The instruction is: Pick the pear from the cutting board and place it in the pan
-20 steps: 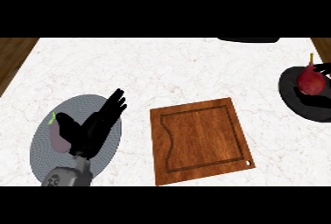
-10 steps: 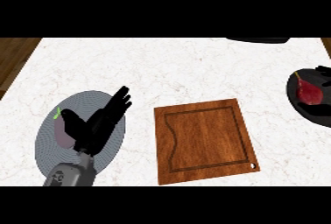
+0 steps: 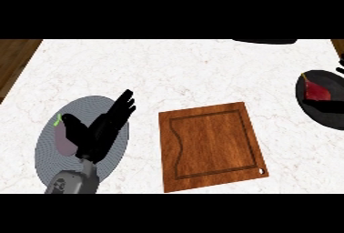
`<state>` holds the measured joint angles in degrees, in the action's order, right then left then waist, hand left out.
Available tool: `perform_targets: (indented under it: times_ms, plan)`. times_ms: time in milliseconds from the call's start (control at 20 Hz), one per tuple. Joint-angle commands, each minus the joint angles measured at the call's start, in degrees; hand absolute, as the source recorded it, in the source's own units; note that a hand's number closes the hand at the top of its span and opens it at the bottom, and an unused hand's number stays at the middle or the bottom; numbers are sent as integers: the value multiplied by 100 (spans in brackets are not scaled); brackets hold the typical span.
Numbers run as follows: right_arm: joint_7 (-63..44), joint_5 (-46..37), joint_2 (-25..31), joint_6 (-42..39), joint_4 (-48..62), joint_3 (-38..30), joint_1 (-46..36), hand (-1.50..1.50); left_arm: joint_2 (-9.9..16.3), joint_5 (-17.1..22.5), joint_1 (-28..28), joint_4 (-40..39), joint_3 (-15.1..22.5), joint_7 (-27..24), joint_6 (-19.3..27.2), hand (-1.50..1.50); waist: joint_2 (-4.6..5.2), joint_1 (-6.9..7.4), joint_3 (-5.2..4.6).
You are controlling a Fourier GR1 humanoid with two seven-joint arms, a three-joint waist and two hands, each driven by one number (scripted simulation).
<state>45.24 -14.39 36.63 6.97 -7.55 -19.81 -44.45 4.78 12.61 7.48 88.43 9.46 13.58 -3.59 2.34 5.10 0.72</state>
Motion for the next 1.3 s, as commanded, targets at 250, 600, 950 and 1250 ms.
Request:
perform_targets:
  times_ms: [250, 600, 950, 1250]
  plan:
    - [-50, 399, 622, -2166, 330, -361, 192, -150, 90, 68, -59, -21, -123, -36, -74, 0, -4, -88, -9]
    - [504, 329, 1111, -3508, 256, -278, 697, -150, 54, 5, -119, 115, -107, 12, 50, 0, -6, -136, 18]
    - [770, 319, 1239, -3971, 10, -227, 1058, -150, -10, 12, -73, 73, -156, -42, 107, 0, -20, -224, 27]
    - [869, 266, 1378, -4296, -191, -111, 1358, -150, 63, 70, -270, 201, -180, -41, 33, 0, -79, -216, 19]
